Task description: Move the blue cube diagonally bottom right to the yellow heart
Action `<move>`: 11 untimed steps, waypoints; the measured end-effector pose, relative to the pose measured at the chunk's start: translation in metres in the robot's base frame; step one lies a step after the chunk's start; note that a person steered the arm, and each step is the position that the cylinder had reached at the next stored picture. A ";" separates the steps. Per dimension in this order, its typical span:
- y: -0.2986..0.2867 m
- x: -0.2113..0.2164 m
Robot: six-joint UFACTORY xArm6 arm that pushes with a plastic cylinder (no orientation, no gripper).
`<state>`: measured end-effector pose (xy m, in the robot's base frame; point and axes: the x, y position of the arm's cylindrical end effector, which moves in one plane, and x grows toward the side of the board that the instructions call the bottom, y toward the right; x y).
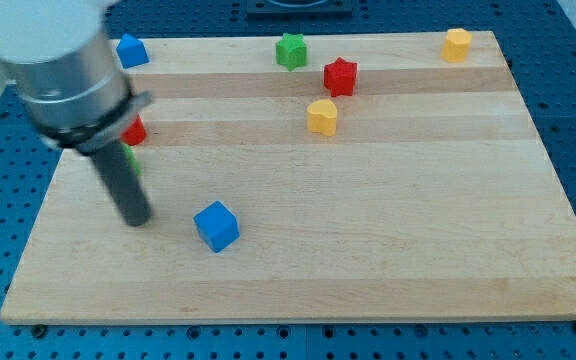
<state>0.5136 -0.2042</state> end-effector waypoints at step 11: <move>0.217 0.022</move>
